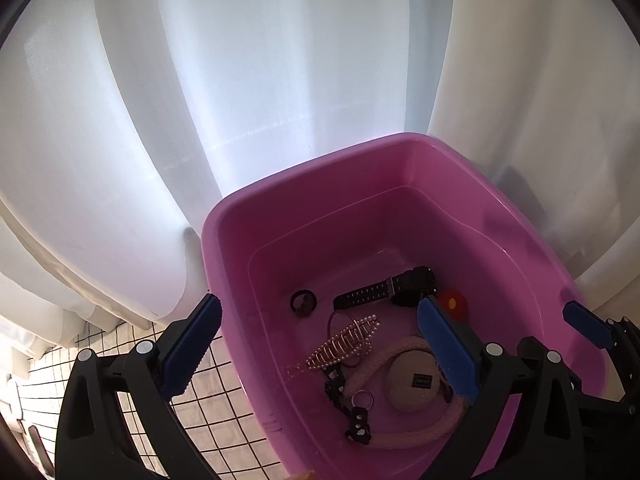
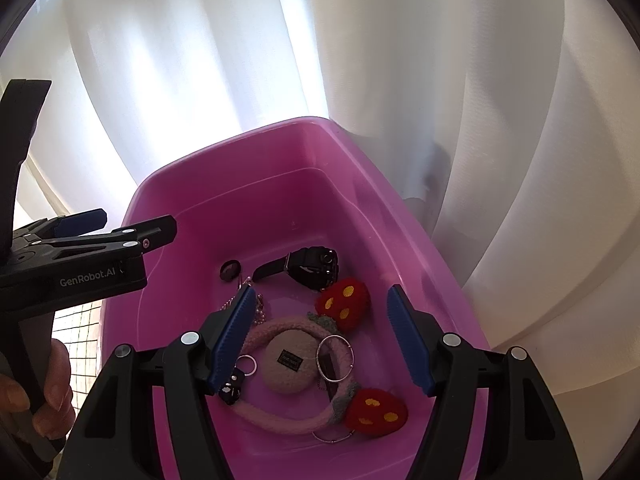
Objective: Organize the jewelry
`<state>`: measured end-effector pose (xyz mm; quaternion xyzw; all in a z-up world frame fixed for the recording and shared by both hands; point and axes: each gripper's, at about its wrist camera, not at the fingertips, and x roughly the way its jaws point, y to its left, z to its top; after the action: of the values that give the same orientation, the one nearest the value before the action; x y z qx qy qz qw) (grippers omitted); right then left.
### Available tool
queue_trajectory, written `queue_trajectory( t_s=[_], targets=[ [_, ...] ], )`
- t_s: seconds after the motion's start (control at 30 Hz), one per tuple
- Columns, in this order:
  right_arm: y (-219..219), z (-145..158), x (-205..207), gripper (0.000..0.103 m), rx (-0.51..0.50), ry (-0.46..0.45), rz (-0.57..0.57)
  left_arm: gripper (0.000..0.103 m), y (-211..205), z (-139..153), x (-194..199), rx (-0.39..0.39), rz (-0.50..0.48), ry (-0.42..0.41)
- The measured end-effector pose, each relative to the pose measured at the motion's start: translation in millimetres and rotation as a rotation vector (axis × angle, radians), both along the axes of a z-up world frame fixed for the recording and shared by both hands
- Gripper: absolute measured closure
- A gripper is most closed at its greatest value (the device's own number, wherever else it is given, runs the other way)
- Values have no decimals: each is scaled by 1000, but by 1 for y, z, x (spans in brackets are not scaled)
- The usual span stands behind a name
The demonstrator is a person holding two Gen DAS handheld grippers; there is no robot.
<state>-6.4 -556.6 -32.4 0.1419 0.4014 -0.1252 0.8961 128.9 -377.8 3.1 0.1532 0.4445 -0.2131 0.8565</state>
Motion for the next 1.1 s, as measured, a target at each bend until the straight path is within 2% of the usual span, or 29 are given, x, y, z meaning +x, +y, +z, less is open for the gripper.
queue_trajectory(
  t_s=[1.1],
  targets=[
    [5,-4,4,38,-18,0,39,6,14,8,2,-33,14,28]
  ],
)
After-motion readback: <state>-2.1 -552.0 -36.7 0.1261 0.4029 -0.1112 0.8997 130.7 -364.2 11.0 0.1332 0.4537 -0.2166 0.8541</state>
